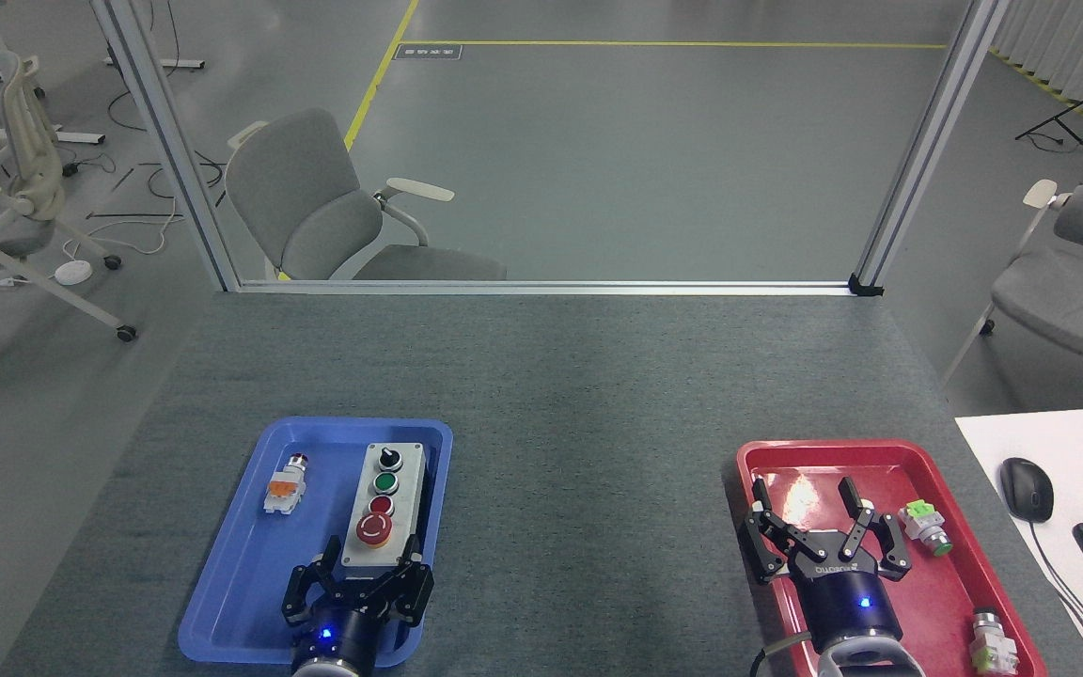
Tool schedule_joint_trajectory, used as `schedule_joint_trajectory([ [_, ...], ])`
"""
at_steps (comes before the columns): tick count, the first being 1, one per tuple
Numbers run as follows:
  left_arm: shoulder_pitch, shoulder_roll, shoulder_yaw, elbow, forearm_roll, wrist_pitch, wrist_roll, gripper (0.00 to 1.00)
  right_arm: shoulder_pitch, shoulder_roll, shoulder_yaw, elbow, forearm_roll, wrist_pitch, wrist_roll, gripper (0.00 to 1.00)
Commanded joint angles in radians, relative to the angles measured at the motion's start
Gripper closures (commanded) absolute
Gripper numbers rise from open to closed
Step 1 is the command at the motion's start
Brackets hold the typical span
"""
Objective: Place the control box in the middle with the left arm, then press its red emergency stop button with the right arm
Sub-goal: 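Close the left gripper on the near end of the control box, then lift the control box with the left gripper and carry it toward the table middle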
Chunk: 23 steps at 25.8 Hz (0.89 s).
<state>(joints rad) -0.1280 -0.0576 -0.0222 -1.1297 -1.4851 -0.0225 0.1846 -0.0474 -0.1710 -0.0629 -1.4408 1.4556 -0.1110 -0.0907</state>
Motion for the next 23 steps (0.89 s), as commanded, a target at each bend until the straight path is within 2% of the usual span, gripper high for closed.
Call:
schedule_joint_trajectory([
  [1, -0.007, -0.001, 0.001, 0.005, 0.000, 0.001, -0.001, 0.01, 0.000, 0.002, 0.000, 0.000, 0.000, 0.001, 0.000, 0.02],
  [19, -0.108, -0.005, 0.001, 0.174, 0.039, 0.003, -0.013, 0.02, 0.000, 0.004, 0.009, 0.000, 0.002, 0.001, 0.000, 0.02],
  [23, -0.122, 0.001, -0.001, 0.179, 0.039, 0.001, -0.024, 0.23, 0.000, 0.004, 0.009, 0.000, 0.002, 0.002, 0.000, 0.02],
])
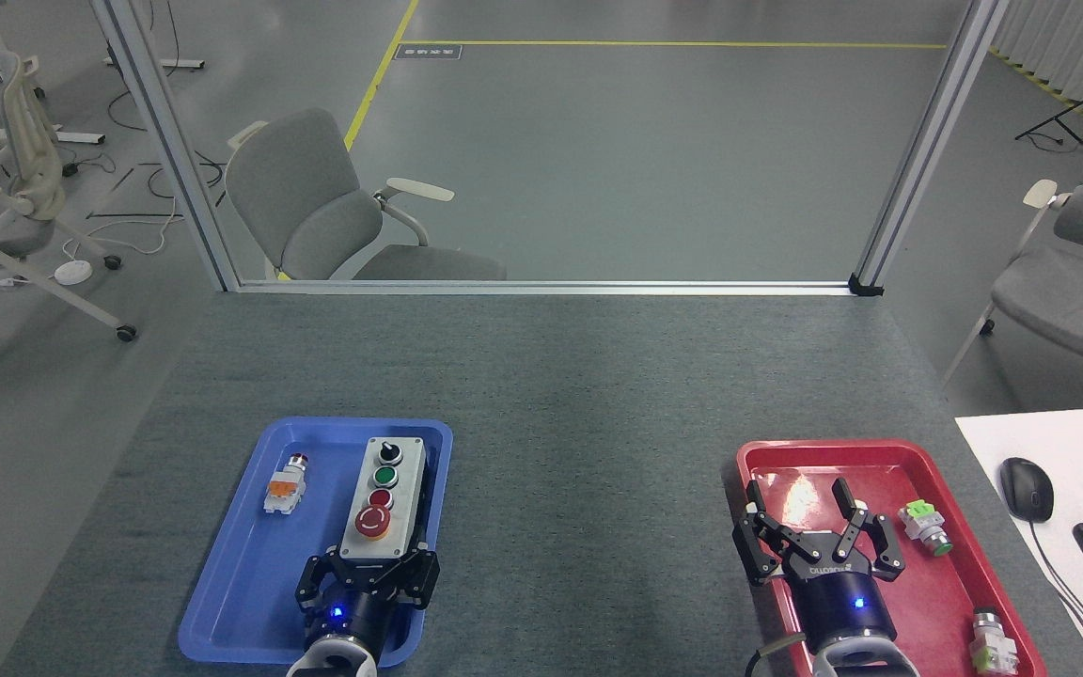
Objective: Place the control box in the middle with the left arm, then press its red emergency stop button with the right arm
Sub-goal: 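Lift the control box with the left gripper and carry it toward the table middle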
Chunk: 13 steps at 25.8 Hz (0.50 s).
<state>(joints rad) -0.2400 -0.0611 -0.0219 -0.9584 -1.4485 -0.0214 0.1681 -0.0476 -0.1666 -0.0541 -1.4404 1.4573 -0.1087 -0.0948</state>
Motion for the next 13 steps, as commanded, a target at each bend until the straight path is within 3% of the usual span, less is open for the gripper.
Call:
schedule_joint_trajectory([
  [1, -0.016, 0.004, -0.001, 0.010, 0.002, -0.002, -0.009, 0.29, 0.000, -0.002, -0.001, 0.000, 0.000, 0.000, 0.004, 0.02],
  [3, -0.024, 0.004, -0.001, 0.010, 0.002, -0.003, -0.025, 0.42, 0.000, -0.001, -0.001, 0.000, 0.000, 0.000, 0.004, 0.02],
  [5, -0.025, 0.006, -0.001, 0.001, 0.004, -0.011, -0.050, 0.69, -0.002, 0.001, -0.001, 0.000, 0.000, 0.000, 0.004, 0.02],
  [8, -0.032, 0.006, 0.000, -0.014, 0.007, -0.022, -0.050, 1.00, -0.002, 0.001, -0.001, 0.000, 0.000, 0.000, 0.004, 0.02],
  [13, -0.027, 0.032, 0.000, -0.094, 0.062, -0.040, -0.055, 1.00, -0.002, 0.001, -0.001, 0.000, 0.000, 0.000, 0.004, 0.02],
])
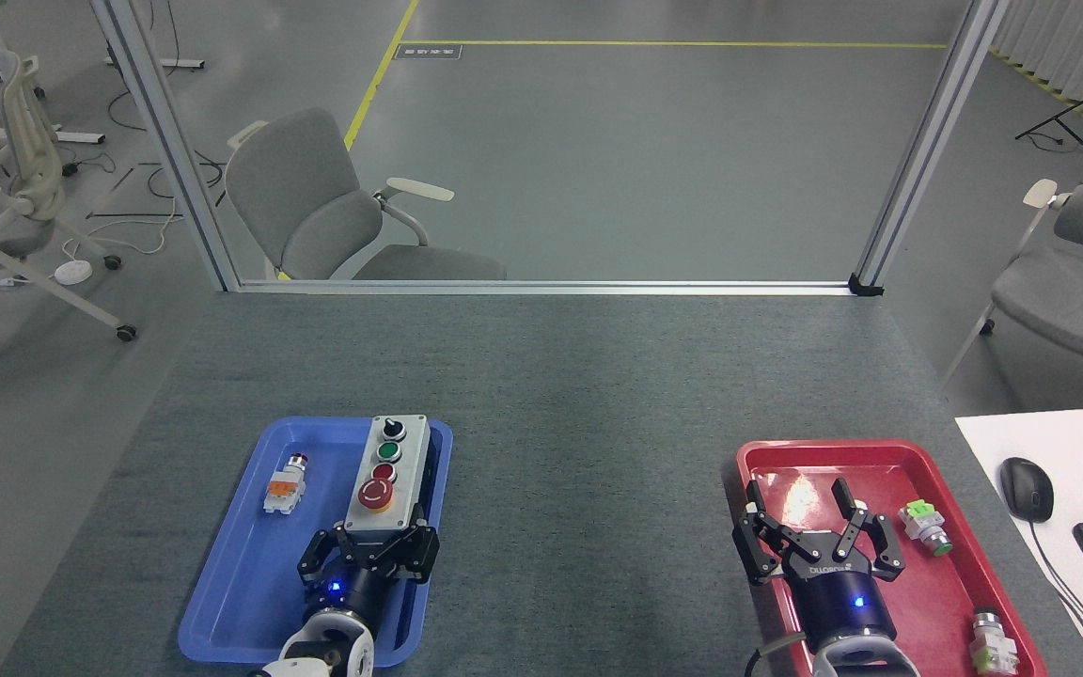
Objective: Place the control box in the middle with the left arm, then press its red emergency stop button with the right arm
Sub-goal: 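Lift the control box with the left gripper and carry it toward the table middle, then set the control box down between the trays and open the left gripper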
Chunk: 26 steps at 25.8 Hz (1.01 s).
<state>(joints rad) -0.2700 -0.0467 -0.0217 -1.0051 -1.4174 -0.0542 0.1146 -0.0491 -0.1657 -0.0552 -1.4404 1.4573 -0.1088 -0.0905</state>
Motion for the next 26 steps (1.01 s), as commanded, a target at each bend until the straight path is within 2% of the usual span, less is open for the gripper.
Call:
schedule_joint_trajectory([
  [1, 0.008, 0.031, -0.001, -0.073, 0.045, -0.007, -0.003, 1.00, -0.002, 0.002, 0.000, 0.000, 0.000, 0.000, 0.000, 0.02],
  [5, 0.045, 0.082, -0.003, -0.196, 0.071, -0.033, -0.018, 1.00, -0.003, 0.002, 0.000, 0.000, 0.000, 0.000, 0.000, 0.02],
  [9, 0.109, 0.077, -0.030, -0.311, 0.061, -0.075, -0.052, 1.00, -0.002, 0.000, 0.002, 0.000, 0.000, 0.000, 0.000, 0.02],
  [14, 0.072, 0.064, -0.225, -0.317, 0.054, -0.064, -0.076, 1.00, -0.002, 0.000, 0.002, 0.000, 0.000, -0.003, 0.000, 0.02],
  [19, 0.025, 0.019, -0.368, -0.282, 0.051, -0.062, -0.130, 1.00, -0.002, 0.003, 0.002, 0.000, 0.000, -0.002, 0.000, 0.02],
  [24, -0.041, -0.078, -0.446, -0.090, 0.038, -0.032, -0.135, 1.00, -0.002, 0.003, 0.003, 0.000, 0.000, -0.005, 0.000, 0.02],
  [26, -0.067, -0.093, -0.468, -0.020, 0.034, -0.010, -0.130, 1.00, -0.002, 0.003, 0.003, 0.000, 0.000, -0.006, 0.000, 0.02],
])
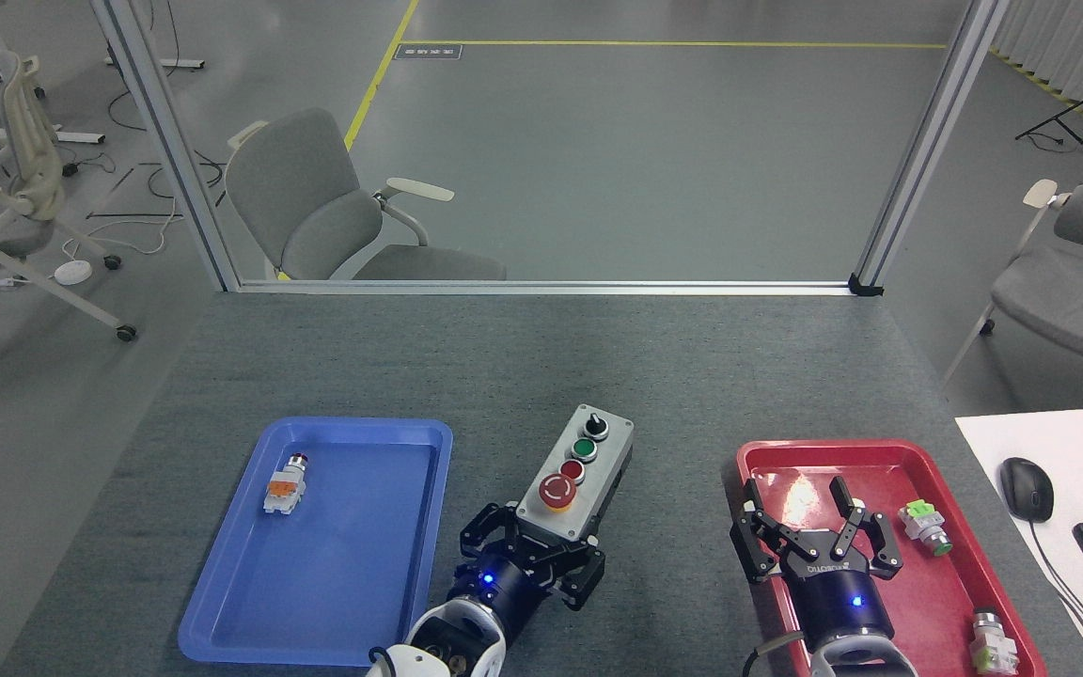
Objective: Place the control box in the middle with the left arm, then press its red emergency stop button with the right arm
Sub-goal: 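Set the control box down between the trays and open the left gripper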
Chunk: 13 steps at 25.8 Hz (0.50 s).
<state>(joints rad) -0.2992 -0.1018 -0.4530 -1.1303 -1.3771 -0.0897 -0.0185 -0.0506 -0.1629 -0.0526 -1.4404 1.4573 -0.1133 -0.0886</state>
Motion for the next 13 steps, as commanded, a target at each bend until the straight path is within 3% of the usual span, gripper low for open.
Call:
schedule_joint_trajectory([
  [1, -0.054, -0.036, -0.070, 0.136, -0.005, 0.045, 0.008, 1.00, 0.000, -0.001, 0.000, 0.000, 0.000, -0.003, -0.002, 0.02],
  [4, -0.089, -0.036, -0.151, 0.195, 0.010, 0.097, 0.012, 1.00, 0.000, -0.001, -0.001, 0.000, 0.000, -0.003, -0.002, 0.02],
  [13, -0.104, -0.036, -0.161, 0.279, 0.020, 0.099, 0.012, 1.00, 0.000, 0.000, 0.003, 0.002, 0.001, -0.003, -0.002, 0.02],
])
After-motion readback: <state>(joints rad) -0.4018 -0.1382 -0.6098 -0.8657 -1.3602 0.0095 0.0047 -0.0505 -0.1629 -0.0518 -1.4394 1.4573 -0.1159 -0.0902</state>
